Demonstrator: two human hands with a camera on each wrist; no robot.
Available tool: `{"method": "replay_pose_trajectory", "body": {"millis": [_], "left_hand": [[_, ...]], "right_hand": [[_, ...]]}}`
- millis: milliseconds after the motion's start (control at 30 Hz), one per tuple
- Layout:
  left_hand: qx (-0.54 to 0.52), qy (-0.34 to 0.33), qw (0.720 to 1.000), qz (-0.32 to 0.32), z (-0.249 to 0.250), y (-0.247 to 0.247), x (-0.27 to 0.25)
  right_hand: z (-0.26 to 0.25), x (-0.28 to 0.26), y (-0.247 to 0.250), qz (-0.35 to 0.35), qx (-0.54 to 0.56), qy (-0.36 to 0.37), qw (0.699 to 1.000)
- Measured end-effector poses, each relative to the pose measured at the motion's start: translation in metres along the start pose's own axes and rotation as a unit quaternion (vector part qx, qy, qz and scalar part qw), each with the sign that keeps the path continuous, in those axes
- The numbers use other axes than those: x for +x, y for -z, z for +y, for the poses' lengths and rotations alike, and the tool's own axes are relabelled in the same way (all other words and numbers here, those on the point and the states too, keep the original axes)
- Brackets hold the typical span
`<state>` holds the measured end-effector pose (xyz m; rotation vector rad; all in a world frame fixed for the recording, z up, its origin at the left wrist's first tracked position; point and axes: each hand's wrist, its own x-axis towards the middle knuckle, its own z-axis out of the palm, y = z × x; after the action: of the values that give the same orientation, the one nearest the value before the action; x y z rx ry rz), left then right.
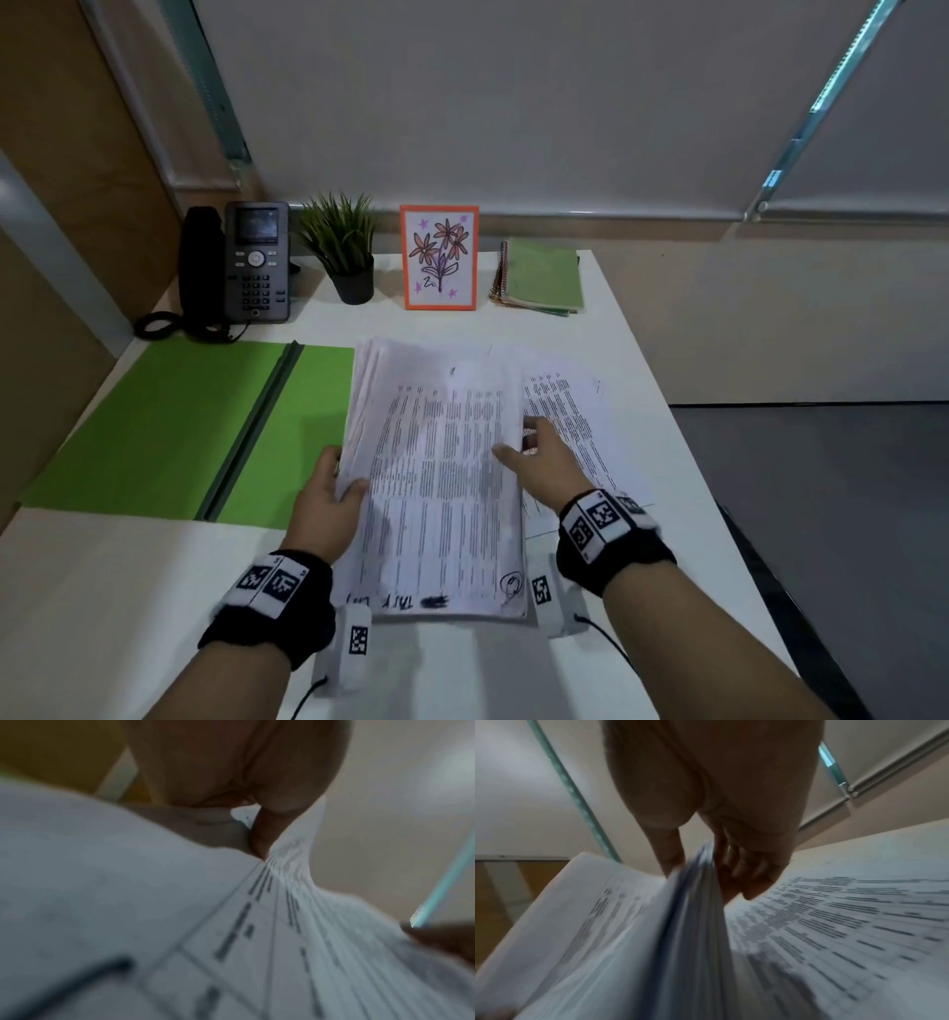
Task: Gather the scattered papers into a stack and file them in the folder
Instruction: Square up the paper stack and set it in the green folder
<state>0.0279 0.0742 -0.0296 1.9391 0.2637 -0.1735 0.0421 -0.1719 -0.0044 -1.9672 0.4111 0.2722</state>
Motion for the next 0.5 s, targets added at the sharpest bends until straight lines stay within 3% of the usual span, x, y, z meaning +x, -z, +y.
{"method": "replay_pose_trajectory", "body": {"millis": [67,133,267,500], "left_hand": [[-0.003,0.044,0.999,0.003,-0.01,0.0,0.002],[0.003,0.077,0.997,0.007,-0.025,-0.001,0.005],[0.014,0.13,0.991,0.02,-0.046,0.001,0.013],[0.009,0.147,0.989,0.032,-0.058,-0.002,0.013]], "right_hand": [[0.017,0.014,0.01,-0.001,-0.044,-0.037,0.998],[0.036,0.027,0.021,0.049,-0.104,-0.079,0.99],[0.06,0.047,0.043,0.155,-0.226,-0.179,0.945],[0.068,0.065,0.053,0.138,-0.26,-0.261,0.919]]}}
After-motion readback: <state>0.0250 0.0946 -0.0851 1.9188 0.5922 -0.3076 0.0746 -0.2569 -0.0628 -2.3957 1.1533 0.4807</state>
